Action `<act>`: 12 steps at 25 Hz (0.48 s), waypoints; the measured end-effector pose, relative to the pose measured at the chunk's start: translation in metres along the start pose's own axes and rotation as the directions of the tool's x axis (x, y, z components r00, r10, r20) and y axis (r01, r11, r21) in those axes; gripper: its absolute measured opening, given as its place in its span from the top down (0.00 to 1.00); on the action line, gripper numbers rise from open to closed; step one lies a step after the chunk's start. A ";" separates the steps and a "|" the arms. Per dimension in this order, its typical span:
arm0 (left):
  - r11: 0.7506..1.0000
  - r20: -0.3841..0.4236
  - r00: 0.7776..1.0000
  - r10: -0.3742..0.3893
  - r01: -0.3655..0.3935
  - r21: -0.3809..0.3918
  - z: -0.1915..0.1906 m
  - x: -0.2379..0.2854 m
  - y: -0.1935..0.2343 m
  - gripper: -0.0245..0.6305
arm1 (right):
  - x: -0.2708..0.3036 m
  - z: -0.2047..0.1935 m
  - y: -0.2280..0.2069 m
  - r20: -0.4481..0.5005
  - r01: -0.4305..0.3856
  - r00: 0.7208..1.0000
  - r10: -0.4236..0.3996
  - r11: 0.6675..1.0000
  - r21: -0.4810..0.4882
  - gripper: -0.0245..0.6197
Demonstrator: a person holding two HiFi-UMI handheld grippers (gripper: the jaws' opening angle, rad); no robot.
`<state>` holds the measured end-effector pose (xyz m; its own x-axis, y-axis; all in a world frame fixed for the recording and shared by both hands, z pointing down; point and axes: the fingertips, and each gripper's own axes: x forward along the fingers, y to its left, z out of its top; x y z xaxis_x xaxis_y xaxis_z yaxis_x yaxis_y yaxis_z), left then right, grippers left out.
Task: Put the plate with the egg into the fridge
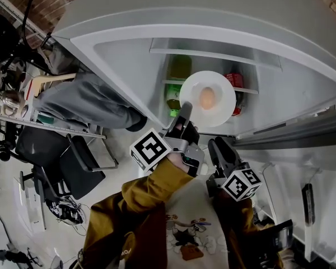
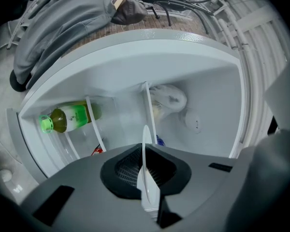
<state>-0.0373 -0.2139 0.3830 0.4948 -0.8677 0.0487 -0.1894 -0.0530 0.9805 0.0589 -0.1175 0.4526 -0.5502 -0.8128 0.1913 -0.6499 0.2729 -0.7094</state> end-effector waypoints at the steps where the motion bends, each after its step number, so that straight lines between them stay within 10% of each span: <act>1: 1.000 0.002 1.000 -0.004 0.004 -0.003 0.001 0.000 -0.002 0.93 | 0.000 0.004 0.002 0.011 -0.001 1.000 0.001 1.000 -0.001 0.78; 12: 0.998 0.020 0.998 -0.053 0.053 -0.016 0.010 0.007 -0.022 0.93 | 0.006 0.031 0.019 0.050 0.023 0.999 -0.015 0.985 -0.168 0.78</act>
<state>-0.0377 -0.2240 0.3596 0.4870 -0.8734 -0.0070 -0.1496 -0.0914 0.9845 0.0596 -0.1328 0.4190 -0.5138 -0.8414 0.1676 -0.7412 0.3370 -0.5806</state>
